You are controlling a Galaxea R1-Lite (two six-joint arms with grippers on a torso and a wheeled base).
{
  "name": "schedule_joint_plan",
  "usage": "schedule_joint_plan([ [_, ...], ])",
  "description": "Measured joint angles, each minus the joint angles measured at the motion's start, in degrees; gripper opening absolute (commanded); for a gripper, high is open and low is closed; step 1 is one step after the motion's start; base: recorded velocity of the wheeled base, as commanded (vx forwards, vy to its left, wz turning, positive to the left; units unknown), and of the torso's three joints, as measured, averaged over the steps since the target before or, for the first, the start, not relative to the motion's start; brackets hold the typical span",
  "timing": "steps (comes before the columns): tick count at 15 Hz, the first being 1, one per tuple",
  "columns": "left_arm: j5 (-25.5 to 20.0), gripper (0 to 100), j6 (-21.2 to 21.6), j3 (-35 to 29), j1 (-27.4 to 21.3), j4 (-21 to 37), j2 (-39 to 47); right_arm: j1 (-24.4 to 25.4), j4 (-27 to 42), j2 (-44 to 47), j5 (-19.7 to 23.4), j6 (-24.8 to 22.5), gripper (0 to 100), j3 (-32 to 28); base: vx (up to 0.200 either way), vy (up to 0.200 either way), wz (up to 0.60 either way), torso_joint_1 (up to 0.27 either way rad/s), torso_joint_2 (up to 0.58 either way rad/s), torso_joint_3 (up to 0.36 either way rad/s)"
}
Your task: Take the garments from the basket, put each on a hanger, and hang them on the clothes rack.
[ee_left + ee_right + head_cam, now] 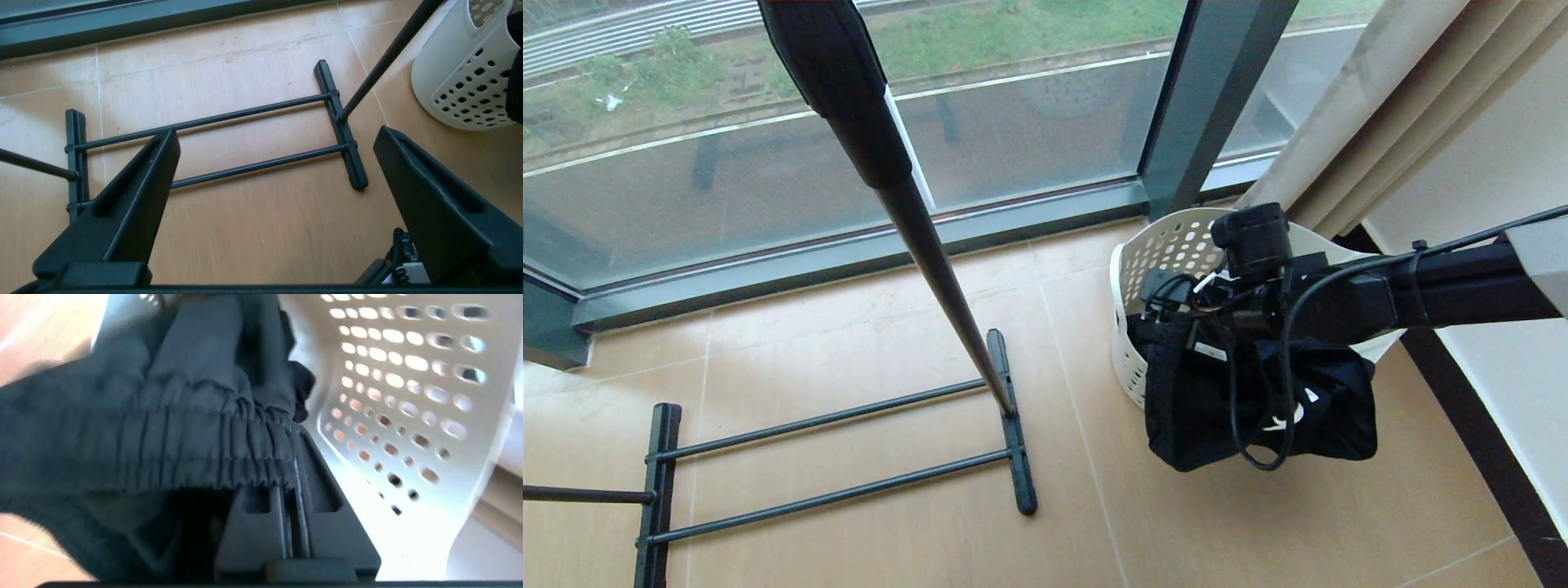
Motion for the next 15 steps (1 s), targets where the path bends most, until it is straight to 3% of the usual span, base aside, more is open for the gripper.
schedule_joint_plan([
  [6,0.0,100,0.0,0.0,0.0,0.0,0.0,3.9,0.3,-15.3,-4.6,9.0,0,10.4,0.000,0.000,0.00,0.000,0.00,0.000],
  [9,0.0,100,0.0,0.0,0.0,0.0,0.0,6.8,0.3,-26.4,-7.1,10.4,0,18.7,0.000,0.000,0.00,0.000,0.00,0.000],
  [15,0.0,100,0.2,0.0,0.0,0.0,0.0,14.2,0.1,-46.4,-7.8,11.8,0,30.2,0.000,0.000,0.00,0.000,0.00,0.000],
])
